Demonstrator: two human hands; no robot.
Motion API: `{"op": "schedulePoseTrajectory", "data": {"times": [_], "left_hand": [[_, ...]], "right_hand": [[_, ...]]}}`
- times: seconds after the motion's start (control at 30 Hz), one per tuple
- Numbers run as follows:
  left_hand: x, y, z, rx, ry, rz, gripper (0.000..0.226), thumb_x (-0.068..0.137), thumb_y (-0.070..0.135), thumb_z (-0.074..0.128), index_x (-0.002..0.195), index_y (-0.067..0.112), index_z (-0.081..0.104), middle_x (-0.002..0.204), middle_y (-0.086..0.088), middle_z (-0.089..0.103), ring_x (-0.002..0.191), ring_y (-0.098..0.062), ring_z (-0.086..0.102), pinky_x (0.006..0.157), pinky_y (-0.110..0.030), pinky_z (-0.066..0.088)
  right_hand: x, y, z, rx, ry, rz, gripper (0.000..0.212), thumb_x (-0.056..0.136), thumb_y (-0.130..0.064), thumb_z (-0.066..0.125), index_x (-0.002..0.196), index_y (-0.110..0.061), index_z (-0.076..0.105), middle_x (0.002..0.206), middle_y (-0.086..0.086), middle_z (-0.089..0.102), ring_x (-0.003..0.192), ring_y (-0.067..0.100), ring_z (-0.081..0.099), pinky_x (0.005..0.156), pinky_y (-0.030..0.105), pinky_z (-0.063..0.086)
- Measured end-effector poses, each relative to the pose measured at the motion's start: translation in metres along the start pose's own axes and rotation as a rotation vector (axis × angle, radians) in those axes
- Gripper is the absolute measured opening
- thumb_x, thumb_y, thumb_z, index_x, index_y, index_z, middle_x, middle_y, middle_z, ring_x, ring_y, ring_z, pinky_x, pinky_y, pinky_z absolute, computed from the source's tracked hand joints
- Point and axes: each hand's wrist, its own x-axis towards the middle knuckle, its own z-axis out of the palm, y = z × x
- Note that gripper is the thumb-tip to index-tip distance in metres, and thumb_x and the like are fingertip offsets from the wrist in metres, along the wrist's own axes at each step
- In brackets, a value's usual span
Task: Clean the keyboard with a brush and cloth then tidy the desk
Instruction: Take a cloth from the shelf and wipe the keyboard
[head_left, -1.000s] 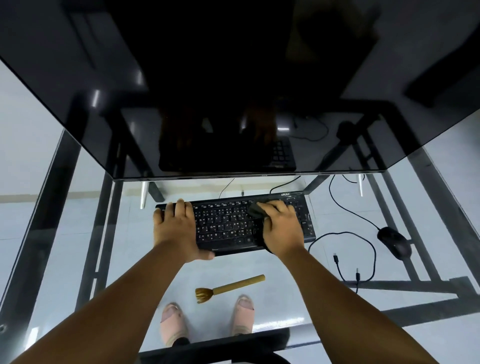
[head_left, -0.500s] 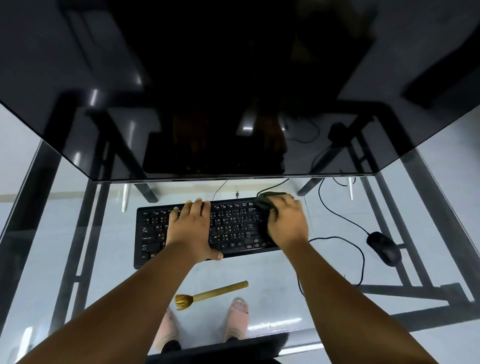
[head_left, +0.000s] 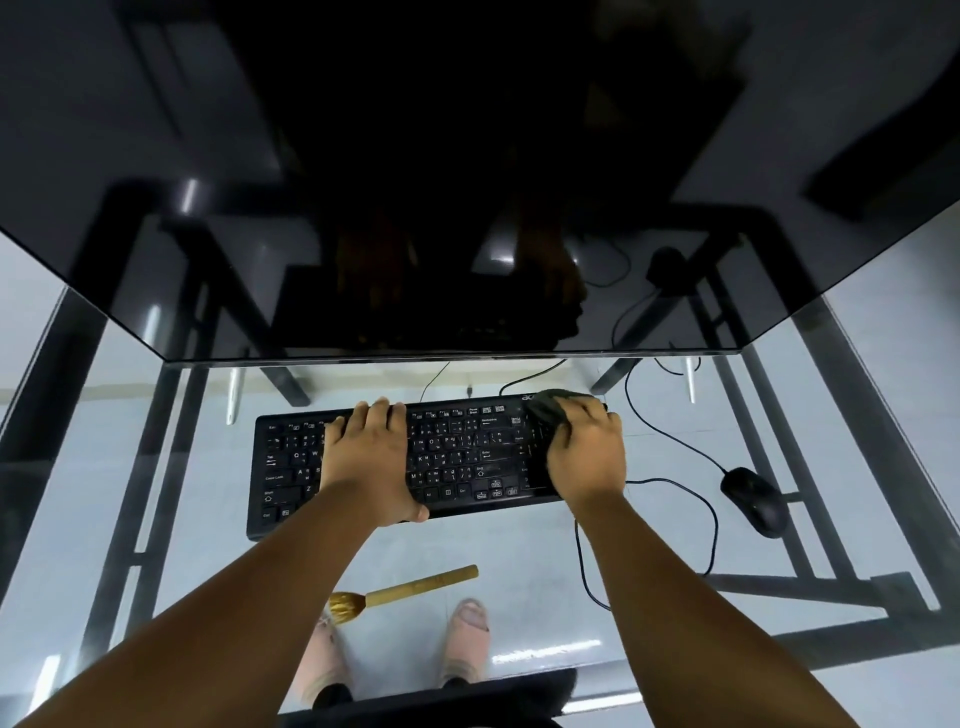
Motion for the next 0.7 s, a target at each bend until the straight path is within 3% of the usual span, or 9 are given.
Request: {"op": "schedulePoseTrajectory", "data": {"times": [0.07,0.2,0.3,0.47,0.6,0.7], "left_hand": [[0.0,0.001,-0.001,-0.003,-0.007,0.0,0.131,0.056,0.069,0.076,0.153,0.016,0.005,0.159,-0.005,0.01,0.148,-0.027,0.009,0.119,-0.046,0.017],[-0.001,0.001,0.0,-0.009,-0.005,-0.003,0.132,0.055,0.069,0.076,0.153,0.016,0.004,0.16,-0.004,0.01,0.148,-0.027,0.009,0.119,-0.046,0.018],[-0.002,0.0,0.0,-0.028,0.0,-0.005,0.133,0.055,0.069,0.076,0.153,0.017,0.004,0.16,-0.003,0.01,0.148,-0.026,0.008,0.118,-0.047,0.018],[-0.003,0.0,0.0,-0.05,-0.014,-0.014,0.132,0.057,0.068,0.076,0.153,0.018,0.001,0.162,-0.002,0.004,0.15,-0.025,0.004,0.119,-0.047,0.015],[-0.004,-0.002,0.001,-0.069,-0.003,-0.015,0.131,0.057,0.068,0.077,0.153,0.02,0.001,0.162,-0.001,0.003,0.15,-0.024,0.003,0.12,-0.047,0.014],[-0.005,-0.002,0.001,-0.085,-0.007,-0.014,0.131,0.058,0.068,0.076,0.153,0.021,0.0,0.162,0.0,0.001,0.15,-0.024,0.001,0.119,-0.047,0.012]], "right_hand": [[0.0,-0.014,0.004,-0.022,-0.019,0.017,0.044,0.086,-0.004,0.048,0.125,-0.016,0.063,0.125,0.002,0.058,0.106,0.028,0.048,0.089,0.032,0.047],[-0.011,-0.025,0.007,-0.048,-0.133,-0.186,0.041,0.088,-0.01,0.048,0.126,-0.021,0.063,0.125,-0.004,0.056,0.109,0.022,0.047,0.076,0.033,0.055],[-0.011,-0.011,-0.002,-0.069,-0.146,-0.206,0.04,0.089,-0.011,0.048,0.123,-0.025,0.063,0.123,-0.009,0.056,0.108,0.018,0.048,0.07,0.032,0.055],[0.006,-0.022,0.0,-0.033,-0.057,-0.009,0.043,0.088,-0.007,0.046,0.126,-0.019,0.061,0.127,-0.002,0.056,0.112,0.025,0.046,0.081,0.035,0.052],[-0.001,-0.032,0.006,-0.033,-0.18,-0.211,0.044,0.09,-0.01,0.046,0.129,-0.024,0.06,0.129,-0.007,0.054,0.113,0.02,0.044,0.082,0.034,0.053],[-0.01,-0.008,-0.002,-0.029,-0.137,-0.214,0.043,0.088,-0.011,0.048,0.125,-0.027,0.062,0.126,-0.011,0.055,0.109,0.017,0.047,0.074,0.033,0.055]]}}
